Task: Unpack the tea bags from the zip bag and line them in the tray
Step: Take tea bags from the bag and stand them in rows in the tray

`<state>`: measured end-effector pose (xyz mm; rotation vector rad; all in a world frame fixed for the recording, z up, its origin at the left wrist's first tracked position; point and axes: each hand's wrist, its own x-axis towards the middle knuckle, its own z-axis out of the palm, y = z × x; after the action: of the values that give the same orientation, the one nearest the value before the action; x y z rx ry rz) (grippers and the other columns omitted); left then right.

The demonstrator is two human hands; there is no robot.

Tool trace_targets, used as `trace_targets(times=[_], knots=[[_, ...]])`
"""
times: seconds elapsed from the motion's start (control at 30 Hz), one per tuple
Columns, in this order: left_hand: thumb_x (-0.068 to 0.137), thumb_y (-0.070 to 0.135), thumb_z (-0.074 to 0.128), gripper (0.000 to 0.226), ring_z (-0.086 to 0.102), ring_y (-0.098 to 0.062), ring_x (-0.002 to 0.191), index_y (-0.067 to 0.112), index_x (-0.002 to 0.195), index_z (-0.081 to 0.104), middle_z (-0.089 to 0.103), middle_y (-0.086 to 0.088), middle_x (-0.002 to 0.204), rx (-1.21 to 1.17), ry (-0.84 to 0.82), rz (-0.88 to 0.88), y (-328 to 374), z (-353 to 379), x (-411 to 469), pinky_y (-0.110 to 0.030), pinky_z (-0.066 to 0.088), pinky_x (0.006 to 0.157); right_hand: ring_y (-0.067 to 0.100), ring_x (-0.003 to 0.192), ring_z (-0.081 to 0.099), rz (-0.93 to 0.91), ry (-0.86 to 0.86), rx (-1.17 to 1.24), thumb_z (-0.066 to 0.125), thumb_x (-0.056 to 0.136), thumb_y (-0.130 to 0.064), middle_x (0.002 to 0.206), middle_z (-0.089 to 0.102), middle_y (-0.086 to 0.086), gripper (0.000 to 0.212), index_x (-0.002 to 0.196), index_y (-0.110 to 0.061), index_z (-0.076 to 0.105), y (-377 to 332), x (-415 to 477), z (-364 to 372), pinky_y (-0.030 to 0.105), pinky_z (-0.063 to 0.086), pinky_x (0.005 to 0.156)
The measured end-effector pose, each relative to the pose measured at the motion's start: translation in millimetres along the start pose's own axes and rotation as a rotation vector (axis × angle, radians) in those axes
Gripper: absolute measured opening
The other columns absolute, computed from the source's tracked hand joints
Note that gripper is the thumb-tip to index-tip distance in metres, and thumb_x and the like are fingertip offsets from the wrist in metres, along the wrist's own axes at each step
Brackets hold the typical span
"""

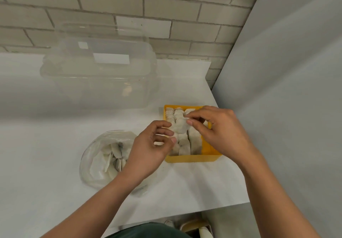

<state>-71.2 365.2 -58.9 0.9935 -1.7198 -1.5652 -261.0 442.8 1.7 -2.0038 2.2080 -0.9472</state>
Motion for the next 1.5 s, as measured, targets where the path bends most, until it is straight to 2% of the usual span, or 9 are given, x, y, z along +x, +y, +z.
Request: trace_targets(times=[0.1, 0.2, 0.3, 0.53, 0.83, 1.0, 1.2, 1.37, 1.5], knots=[[0.091, 0.026, 0.077, 0.03, 0.066, -0.004, 0.094, 0.036, 0.117, 0.066, 0.072, 0.016, 0.101, 0.337, -0.076, 0.205, -6.2, 4.3, 6.0, -0.02, 0.052, 0.076, 0.008, 0.078, 0.065, 0.083, 0.147, -0.063, 0.071, 0.096, -0.025, 0.094, 0.076, -0.009, 0.011, 0.103, -0.022, 0.079, 32.4, 3.8, 2.4, 0.024, 0.052, 0.077], [0.095, 0.036, 0.07, 0.03, 0.06, -0.012, 0.1, 0.03, 0.123, 0.07, 0.07, 0.013, 0.106, 0.718, -0.154, 0.436, -15.6, 7.9, 12.4, -0.029, 0.051, 0.083, 0.012, 0.083, 0.066, 0.179, 0.157, -0.175, 0.065, 0.1, -0.029, 0.099, 0.075, -0.008, 0.014, 0.105, -0.024, 0.077, 75.2, 7.1, 10.3, 0.034, 0.056, 0.076], [0.084, 0.039, 0.078, 0.025, 0.064, -0.021, 0.083, 0.027, 0.107, 0.077, 0.071, 0.009, 0.087, 1.002, -0.216, 0.6, -31.6, 13.5, 16.4, -0.036, 0.055, 0.066, 0.017, 0.088, 0.066, 0.257, 0.0, -0.224, 0.064, 0.1, -0.031, 0.103, 0.075, -0.006, 0.017, 0.11, -0.025, 0.077, 111.6, 7.5, 15.7, 0.036, 0.056, 0.077], [0.062, 0.032, 0.093, 0.02, 0.058, -0.017, 0.066, 0.033, 0.071, 0.075, 0.061, 0.013, 0.062, 1.316, -0.304, 0.531, -46.6, 27.5, 18.8, -0.032, 0.045, 0.056, 0.015, 0.094, 0.062, 0.259, -0.365, -0.267, 0.065, 0.099, -0.033, 0.108, 0.073, -0.005, 0.019, 0.112, -0.027, 0.078, 144.4, 6.4, 33.2, 0.033, 0.052, 0.08], [0.051, 0.018, 0.094, 0.03, 0.05, -0.015, 0.058, 0.033, 0.059, 0.069, 0.055, 0.014, 0.052, 1.431, -0.31, 0.45, -48.9, 34.7, 21.2, -0.027, 0.025, 0.055, 0.023, 0.112, 0.054, 0.229, -0.234, -0.394, 0.07, 0.094, -0.027, 0.124, 0.058, 0.0, 0.033, 0.127, -0.024, 0.069, 148.3, 1.8, 57.3, 0.036, 0.053, 0.086], [0.051, 0.016, 0.095, 0.031, 0.05, -0.016, 0.058, 0.033, 0.059, 0.07, 0.056, 0.013, 0.052, 1.424, -0.3, 0.447, -47.9, 34.7, 19.3, -0.027, 0.025, 0.056, 0.029, 0.14, 0.027, 0.354, -0.302, -0.439, 0.071, 0.091, -0.041, 0.155, 0.039, 0.0, 0.014, 0.094, -0.031, 0.081, 137.9, -6.3, 67.9, 0.042, 0.046, 0.103], [0.055, 0.014, 0.094, 0.032, 0.05, -0.017, 0.057, 0.031, 0.057, 0.067, 0.055, 0.012, 0.052, 1.389, -0.291, 0.528, -45.9, 34.7, 20.2, -0.028, 0.026, 0.054, 0.033, 0.149, 0.021, 0.469, -0.32, -0.515, 0.07, 0.094, -0.04, 0.162, 0.034, 0.002, 0.014, 0.099, -0.033, 0.081, 131.0, -0.3, 75.9, 0.046, 0.041, 0.111], [0.082, 0.03, 0.077, 0.01, 0.059, -0.02, 0.082, 0.029, 0.092, 0.076, 0.065, 0.008, 0.085, 1.169, -0.303, 0.55, -40.2, 29.0, 10.6, -0.033, 0.049, 0.065, 0.031, 0.145, 0.027, 0.483, -0.264, -0.475, 0.069, 0.094, -0.039, 0.158, 0.039, 0.002, 0.016, 0.102, -0.031, 0.081, 130.3, -3.2, 73.6, 0.044, 0.045, 0.106], [0.095, 0.034, 0.055, 0.026, 0.059, -0.019, 0.094, 0.024, 0.108, 0.076, 0.068, 0.007, 0.106, 0.901, -0.141, 0.555, -26.8, 6.8, -3.4, -0.033, 0.052, 0.081, 0.031, 0.137, 0.036, 0.462, -0.053, -0.293, 0.076, 0.09, -0.031, 0.149, 0.05, 0.003, 0.012, 0.1, -0.026, 0.08, 111.4, -18.6, 64.7, 0.045, 0.051, 0.099]])
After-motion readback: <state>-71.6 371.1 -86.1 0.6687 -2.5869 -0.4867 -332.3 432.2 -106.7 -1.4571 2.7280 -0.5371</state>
